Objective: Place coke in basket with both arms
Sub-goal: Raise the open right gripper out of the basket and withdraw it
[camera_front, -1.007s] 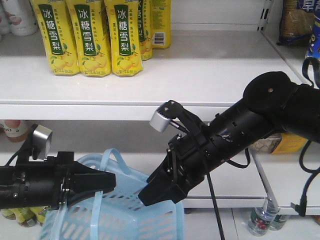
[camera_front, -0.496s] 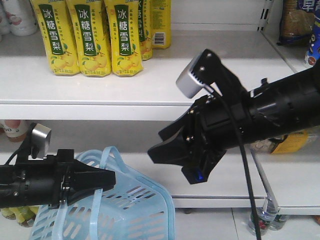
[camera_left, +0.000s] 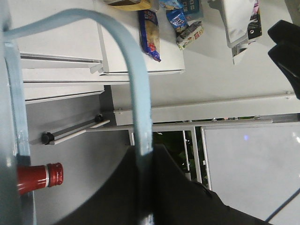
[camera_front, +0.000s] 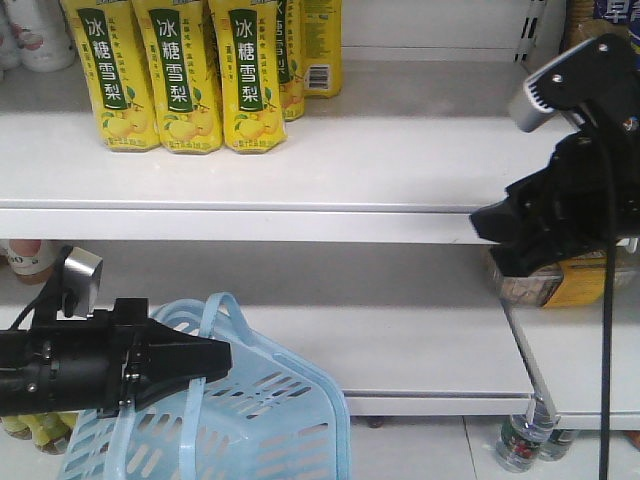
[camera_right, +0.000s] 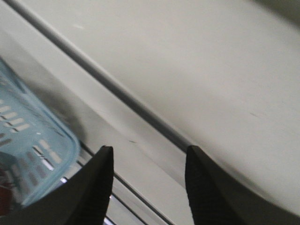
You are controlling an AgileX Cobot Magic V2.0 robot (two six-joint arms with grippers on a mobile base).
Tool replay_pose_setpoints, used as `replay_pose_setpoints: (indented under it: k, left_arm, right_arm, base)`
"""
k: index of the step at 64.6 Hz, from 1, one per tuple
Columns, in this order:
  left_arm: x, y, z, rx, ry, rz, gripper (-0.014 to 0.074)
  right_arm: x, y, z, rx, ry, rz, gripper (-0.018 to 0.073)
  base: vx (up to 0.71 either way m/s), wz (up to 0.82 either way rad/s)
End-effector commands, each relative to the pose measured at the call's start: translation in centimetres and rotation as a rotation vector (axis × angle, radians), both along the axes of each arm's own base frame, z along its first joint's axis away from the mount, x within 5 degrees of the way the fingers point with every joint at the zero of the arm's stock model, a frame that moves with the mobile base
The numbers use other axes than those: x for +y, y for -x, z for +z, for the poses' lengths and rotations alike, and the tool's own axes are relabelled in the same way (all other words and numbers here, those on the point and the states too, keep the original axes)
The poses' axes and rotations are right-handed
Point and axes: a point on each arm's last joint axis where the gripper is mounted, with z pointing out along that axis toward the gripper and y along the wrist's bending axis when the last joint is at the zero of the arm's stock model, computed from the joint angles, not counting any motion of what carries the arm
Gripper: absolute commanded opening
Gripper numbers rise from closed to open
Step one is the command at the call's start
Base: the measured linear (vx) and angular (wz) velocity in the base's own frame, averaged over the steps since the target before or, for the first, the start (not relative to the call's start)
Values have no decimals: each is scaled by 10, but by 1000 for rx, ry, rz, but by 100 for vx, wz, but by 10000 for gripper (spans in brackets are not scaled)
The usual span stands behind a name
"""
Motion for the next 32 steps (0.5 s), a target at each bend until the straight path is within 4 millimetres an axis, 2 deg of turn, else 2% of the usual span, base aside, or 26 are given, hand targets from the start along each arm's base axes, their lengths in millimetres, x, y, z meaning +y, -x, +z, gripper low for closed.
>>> replay_pose_setpoints:
  k: [1, 12, 32]
  left_arm:
    - [-2, -3, 29, -61, 180, 26, -6]
    - [-2, -3, 29, -61, 180, 26, -6]
    - [-2, -3, 29, -61, 180, 26, -6]
  right_arm:
    - [-18, 2, 22, -136, 23, -100, 347]
    - [-37, 2, 33, -228, 23, -217, 347]
    - [-74, 4, 52, -352, -98, -467, 347]
  base:
    - [0, 0]
    - [0, 0]
    - [0, 0]
